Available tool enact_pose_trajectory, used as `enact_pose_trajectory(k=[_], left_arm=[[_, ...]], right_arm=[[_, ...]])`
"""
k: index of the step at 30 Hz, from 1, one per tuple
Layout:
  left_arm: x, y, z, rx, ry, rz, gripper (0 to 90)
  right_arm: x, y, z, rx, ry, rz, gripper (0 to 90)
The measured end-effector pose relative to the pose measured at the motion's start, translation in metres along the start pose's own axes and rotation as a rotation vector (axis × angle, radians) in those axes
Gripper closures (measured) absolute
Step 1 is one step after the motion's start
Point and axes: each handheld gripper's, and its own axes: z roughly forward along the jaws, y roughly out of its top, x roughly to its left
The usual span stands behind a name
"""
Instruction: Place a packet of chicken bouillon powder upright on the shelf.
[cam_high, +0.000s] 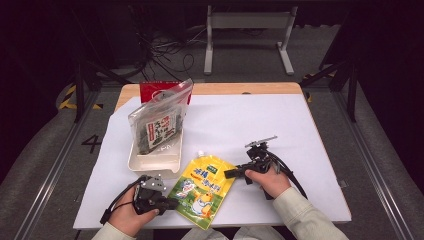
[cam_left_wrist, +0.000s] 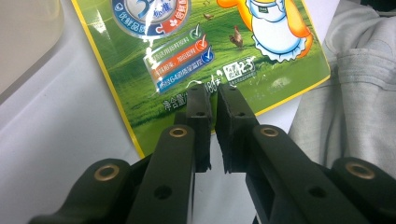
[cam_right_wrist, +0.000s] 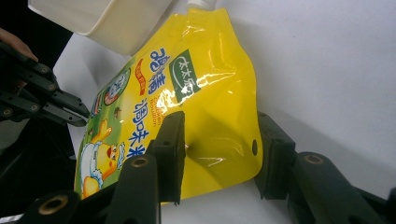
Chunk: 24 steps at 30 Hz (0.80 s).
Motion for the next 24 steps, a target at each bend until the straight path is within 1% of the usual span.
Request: enact_pose_trajectory(k=[3, 5, 10, 14, 16, 17, 18, 21, 22, 24], left_arm=[[0.0007, 0.0001, 0.0000, -0.001, -0.001, -0.001, 84.6], [0.0006, 0.0003, 0.0002, 0.002, 0.000, -0.001, 84.7], [0.0000, 0.0012, 0.0008, 0.009, -0.001, -0.001, 85.0], [0.0007, 0.0016, 0.0011, 0.011, 0.000, 0.005, 85.9], [0.0007, 0.0016, 0.0009, 0.017, 0.002, 0.001, 86.5], [0.0011, 0.0019, 0.0012, 0.014, 0.003, 0.009, 86.8], [0.0006, 0.0021, 0.0015, 0.014, 0.001, 0.007, 86.9], [0.0002, 0.0029, 0.0023, 0.017, -0.002, 0.010, 87.3], [-0.0001, 0.0030, 0.0023, 0.016, -0.003, 0.006, 87.3], [0.0001, 0.0029, 0.0023, 0.016, -0.003, 0.008, 87.3]], right_arm=[[-0.0009, -0.0011, 0.0041, 0.006, 0.007, 0.006, 55.3], [0.0002, -0.0011, 0.0048, 0.001, 0.022, -0.001, 54.1], [0.0013, -0.0005, 0.0031, -0.018, 0.050, 0.003, 55.5], [0.0018, -0.0005, 0.0028, -0.024, 0.053, 0.001, 57.2], [0.0020, -0.0008, 0.0035, -0.024, 0.051, 0.002, 57.6], [0.0020, -0.0008, 0.0037, -0.025, 0.050, 0.003, 58.2], [0.0019, -0.0008, 0.0040, -0.027, 0.048, 0.002, 58.7], [0.0024, -0.0015, 0.0061, -0.023, 0.025, -0.006, 62.9], [0.0027, -0.0016, 0.0069, -0.024, 0.028, -0.007, 63.8], [0.0045, -0.0011, 0.0070, -0.026, -0.003, -0.039, 70.6]])
